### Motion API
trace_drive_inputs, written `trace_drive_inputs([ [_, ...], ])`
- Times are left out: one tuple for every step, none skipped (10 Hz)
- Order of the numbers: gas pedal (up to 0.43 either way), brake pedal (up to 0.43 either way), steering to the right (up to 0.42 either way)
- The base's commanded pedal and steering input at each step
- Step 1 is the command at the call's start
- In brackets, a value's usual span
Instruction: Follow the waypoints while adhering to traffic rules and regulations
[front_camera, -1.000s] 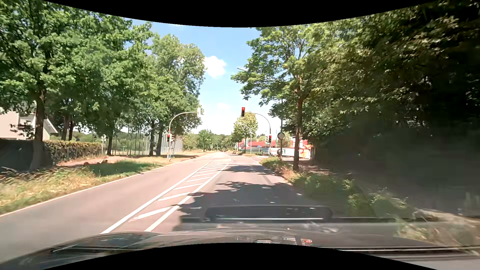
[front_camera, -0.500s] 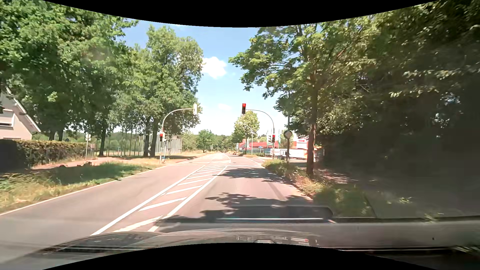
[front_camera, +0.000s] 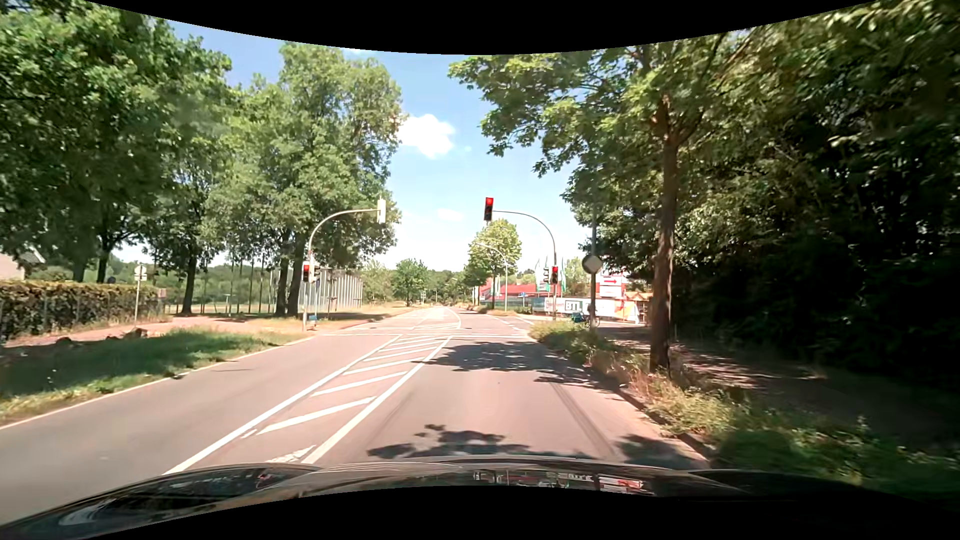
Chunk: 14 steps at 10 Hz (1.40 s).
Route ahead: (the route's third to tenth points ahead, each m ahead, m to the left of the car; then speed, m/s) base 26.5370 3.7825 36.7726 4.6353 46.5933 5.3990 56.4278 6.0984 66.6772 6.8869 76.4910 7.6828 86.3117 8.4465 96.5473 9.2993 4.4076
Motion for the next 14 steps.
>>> trace_drive_inputs([
  [0.028,0.000,0.015],
  [0.028,0.000,0.019],
  [0.028,0.000,0.017],
  [0.028,0.000,0.012],
  [0.028,0.000,0.008],
  [0.028,0.000,0.008],
  [0.028,0.000,0.009],
  [0.028,0.000,0.009],
  [0.028,0.000,0.007],
  [0.028,0.000,0.005],
  [0.028,0.000,0.003],
  [0.028,0.000,0.003],
  [0.028,0.000,-0.001],
  [0.028,0.000,-0.002],
])
